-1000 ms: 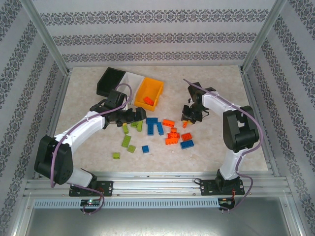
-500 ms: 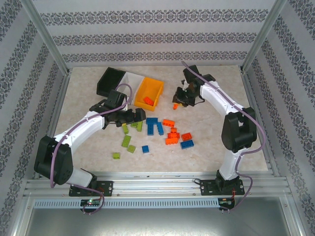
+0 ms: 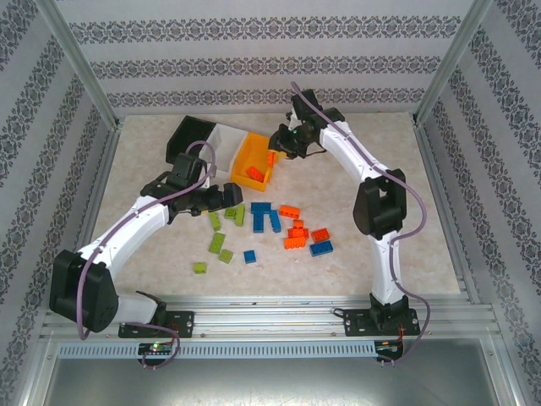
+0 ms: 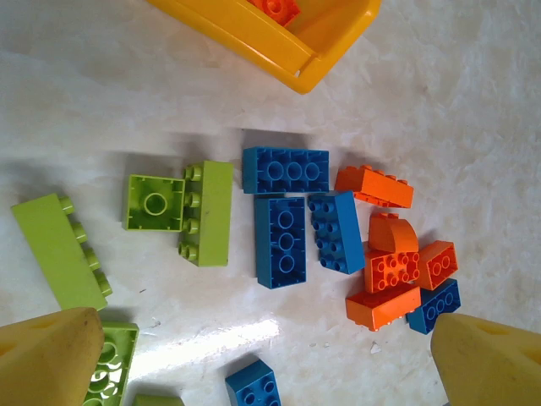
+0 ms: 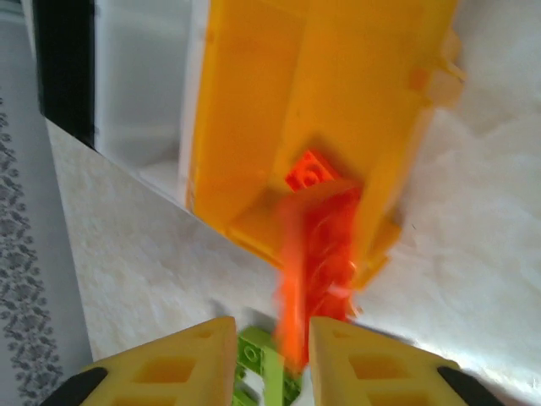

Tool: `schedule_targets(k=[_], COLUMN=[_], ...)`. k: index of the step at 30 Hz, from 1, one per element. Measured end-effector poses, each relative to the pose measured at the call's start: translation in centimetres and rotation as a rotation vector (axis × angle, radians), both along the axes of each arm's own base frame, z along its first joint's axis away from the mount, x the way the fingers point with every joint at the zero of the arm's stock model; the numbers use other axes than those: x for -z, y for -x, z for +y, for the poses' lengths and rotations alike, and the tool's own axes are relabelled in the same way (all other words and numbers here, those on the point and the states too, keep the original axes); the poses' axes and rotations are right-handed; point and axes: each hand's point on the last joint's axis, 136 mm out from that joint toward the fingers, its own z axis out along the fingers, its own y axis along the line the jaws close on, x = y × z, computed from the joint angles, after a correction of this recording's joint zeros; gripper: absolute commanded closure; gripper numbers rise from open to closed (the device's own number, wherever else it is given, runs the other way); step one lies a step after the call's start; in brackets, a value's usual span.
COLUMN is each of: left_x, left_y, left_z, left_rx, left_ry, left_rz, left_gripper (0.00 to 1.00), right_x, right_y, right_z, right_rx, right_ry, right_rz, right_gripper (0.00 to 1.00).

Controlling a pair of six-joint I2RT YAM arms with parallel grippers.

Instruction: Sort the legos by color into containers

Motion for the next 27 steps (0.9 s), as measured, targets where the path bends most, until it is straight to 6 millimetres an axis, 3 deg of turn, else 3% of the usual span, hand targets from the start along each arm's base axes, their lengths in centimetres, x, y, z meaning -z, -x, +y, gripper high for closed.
schedule_targets(k=[6,17,22,27], left_x=[0.7,1.1,1.5,1.9], left_y=[0.9,1.1,1.1,1.1], left_z=[0.8,1.2,1.1,0.9], left_rx=[-0.013,-0.022,-0.019,-0.013], left_ry=[-0.01,-0.013,-0.012,-0.007], left_rz=[0.019,0.029,0.042,0.059], left_gripper=[0.0,0.0,0.0,0.0], right_x=[-0.4,0.3,2.2,2.5], right_y=[-1.9,-0.8,1.3,5.1], right_z=[2.0,2.4,0.8,-2.6], right_rx=[-0.016,-0.04,-0.057,-0.077], right_ry=[-0.035,-0.018,0.063,0.191], right_rz=[-0.018,0.018,0.069,0.104], right_gripper=[0.55,0.45,0.42,0.36])
